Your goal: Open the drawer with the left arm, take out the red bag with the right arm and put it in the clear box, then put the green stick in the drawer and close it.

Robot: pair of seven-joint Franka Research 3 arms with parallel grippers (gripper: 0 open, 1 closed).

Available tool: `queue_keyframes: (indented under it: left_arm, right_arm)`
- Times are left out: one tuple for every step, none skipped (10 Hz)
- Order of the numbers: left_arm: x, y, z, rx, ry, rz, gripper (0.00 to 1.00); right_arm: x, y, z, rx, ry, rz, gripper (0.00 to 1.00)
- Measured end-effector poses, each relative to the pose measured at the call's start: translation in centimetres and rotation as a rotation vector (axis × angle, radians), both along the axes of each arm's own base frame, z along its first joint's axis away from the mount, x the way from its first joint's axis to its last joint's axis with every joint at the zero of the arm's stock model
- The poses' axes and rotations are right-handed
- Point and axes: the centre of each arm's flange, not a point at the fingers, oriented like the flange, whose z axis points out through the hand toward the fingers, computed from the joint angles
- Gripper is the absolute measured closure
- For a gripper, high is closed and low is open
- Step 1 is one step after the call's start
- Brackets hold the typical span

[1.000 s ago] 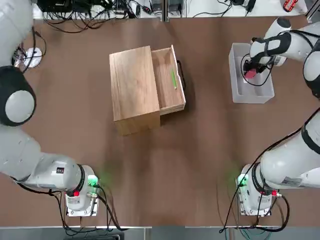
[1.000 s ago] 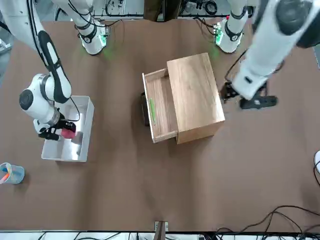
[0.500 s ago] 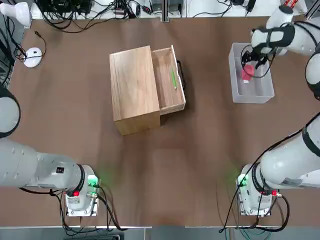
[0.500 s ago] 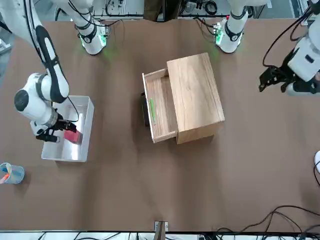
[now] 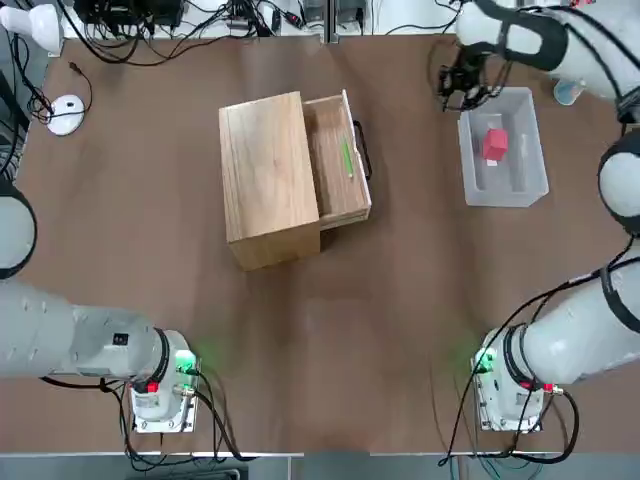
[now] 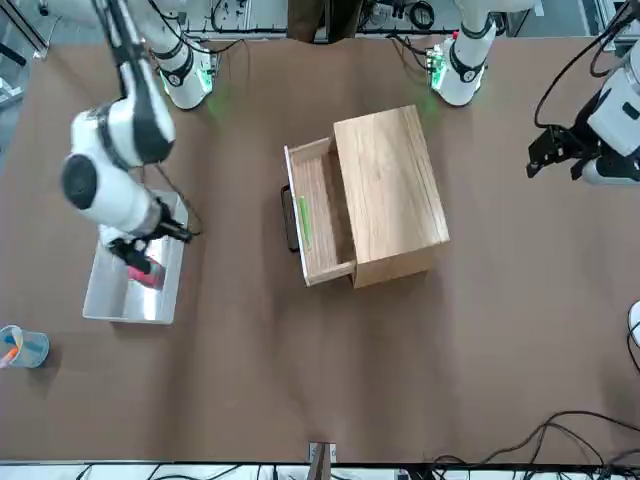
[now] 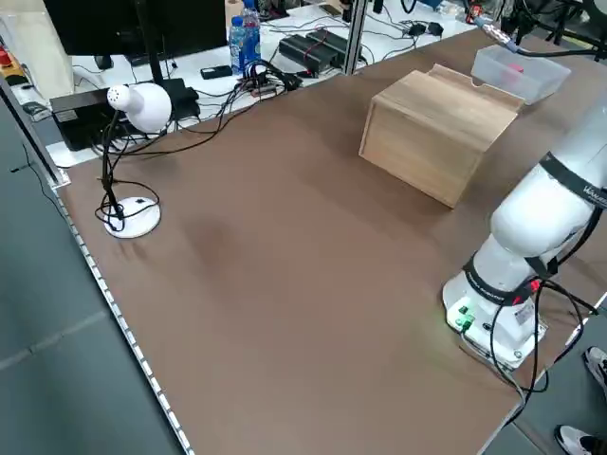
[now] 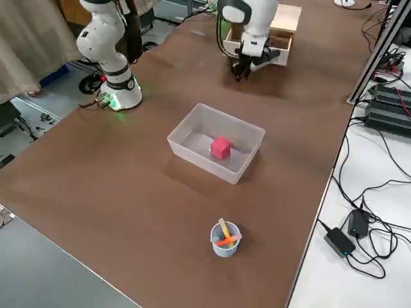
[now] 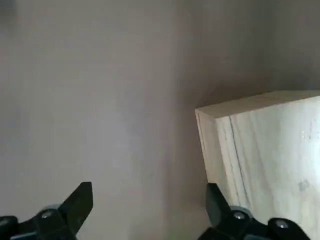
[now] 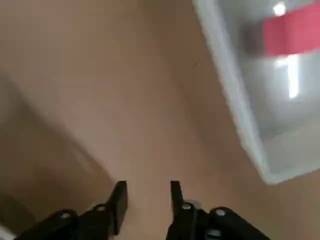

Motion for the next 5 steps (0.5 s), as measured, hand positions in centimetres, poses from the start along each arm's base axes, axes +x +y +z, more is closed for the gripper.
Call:
queue_keyframes:
  left_arm:
    - [0.1,0.2,-0.3,0.002,0.006,0.001,0.0]
    - [0.2,0.2,-0.4,0.014,0.007,-0.005,0.0]
    - [0.2,0.0,-0.4,0.03,0.006,-0.013,0.0]
    - [0.2,-0.2,-0.4,0.035,0.005,-0.018,0.0]
    - [0.2,-0.3,-0.4,0.036,0.005,-0.02,0.0]
  right_arm:
    - [-0.7,2.7,-0.2,0.026,0.012,-0.04,0.62]
    - [-1.6,5.3,-0.4,0.03,0.021,-0.081,0.81]
    - [-2.9,8.8,-0.9,0.017,0.015,-0.147,0.97]
    - [-4.5,12.9,-2.0,0.006,0.0,-0.209,0.98]
    - [-6.1,16.7,-3.9,0.0,-0.018,-0.253,0.99]
